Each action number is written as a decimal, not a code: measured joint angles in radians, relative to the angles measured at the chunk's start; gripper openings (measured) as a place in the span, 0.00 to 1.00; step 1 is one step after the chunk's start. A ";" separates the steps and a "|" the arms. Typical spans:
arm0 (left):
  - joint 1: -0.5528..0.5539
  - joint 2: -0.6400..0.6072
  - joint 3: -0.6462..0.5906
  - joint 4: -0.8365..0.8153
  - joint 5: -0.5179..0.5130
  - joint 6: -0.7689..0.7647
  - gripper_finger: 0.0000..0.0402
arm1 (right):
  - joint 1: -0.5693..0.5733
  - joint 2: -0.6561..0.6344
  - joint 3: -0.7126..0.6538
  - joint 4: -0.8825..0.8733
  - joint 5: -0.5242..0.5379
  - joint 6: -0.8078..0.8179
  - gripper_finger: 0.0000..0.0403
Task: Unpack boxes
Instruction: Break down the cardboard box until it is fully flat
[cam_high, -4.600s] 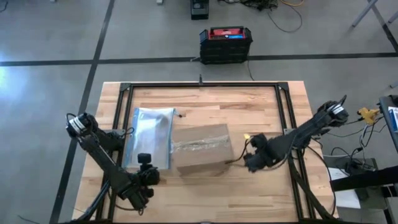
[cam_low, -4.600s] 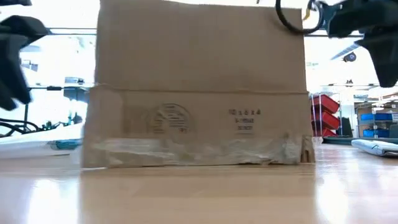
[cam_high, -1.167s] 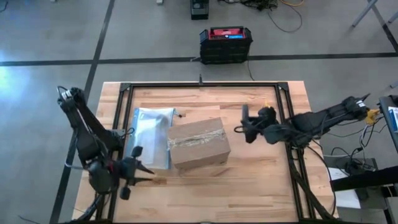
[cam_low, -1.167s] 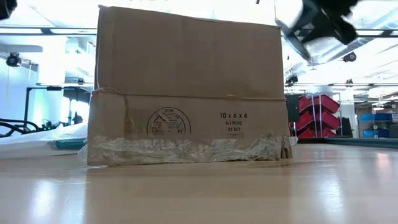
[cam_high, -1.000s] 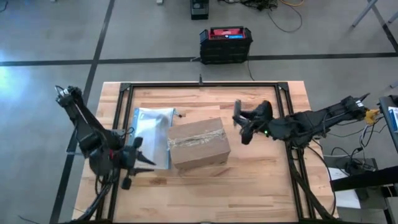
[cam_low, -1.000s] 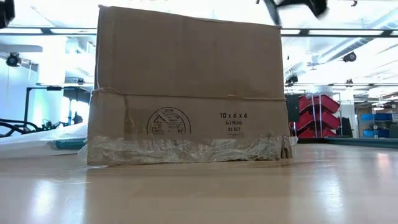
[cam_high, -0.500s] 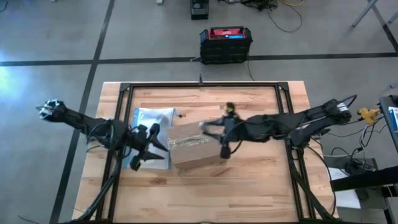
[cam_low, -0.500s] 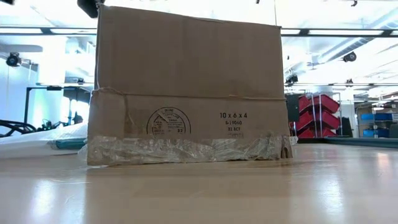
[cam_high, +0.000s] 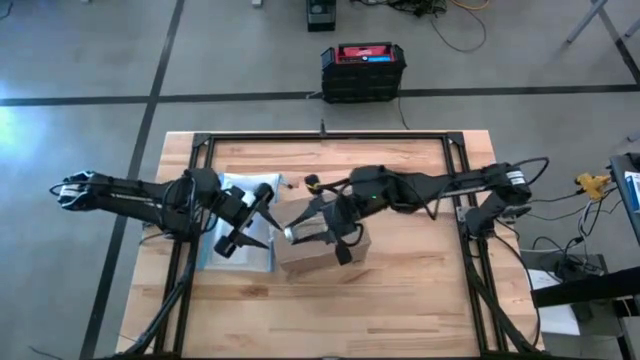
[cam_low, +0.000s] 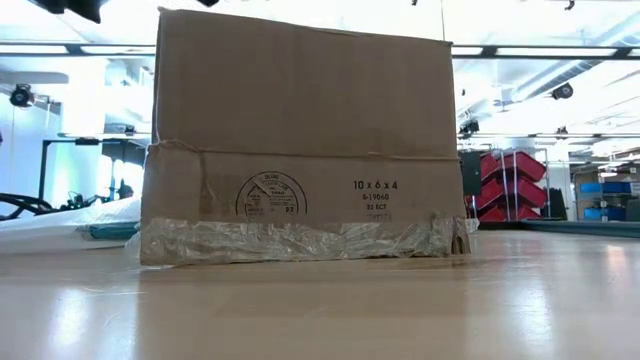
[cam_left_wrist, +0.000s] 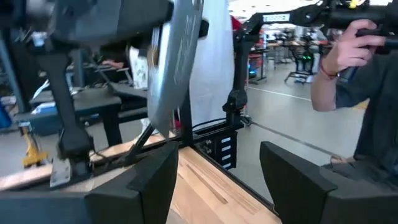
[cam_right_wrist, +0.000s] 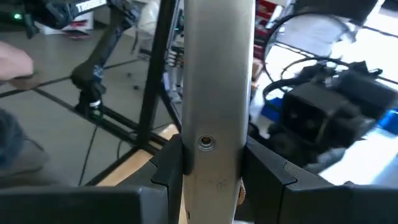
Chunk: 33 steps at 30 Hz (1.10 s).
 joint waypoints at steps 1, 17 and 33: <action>0.002 0.013 0.012 -0.001 0.003 0.017 0.54 | -0.007 0.013 0.011 0.002 -0.020 0.001 0.27; 0.142 0.287 0.236 -0.027 0.416 0.065 0.57 | -0.064 0.077 0.083 -0.016 -0.207 -0.040 0.27; 0.142 0.351 0.274 0.049 0.438 0.095 0.47 | -0.063 0.074 0.082 -0.055 -0.242 -0.080 0.27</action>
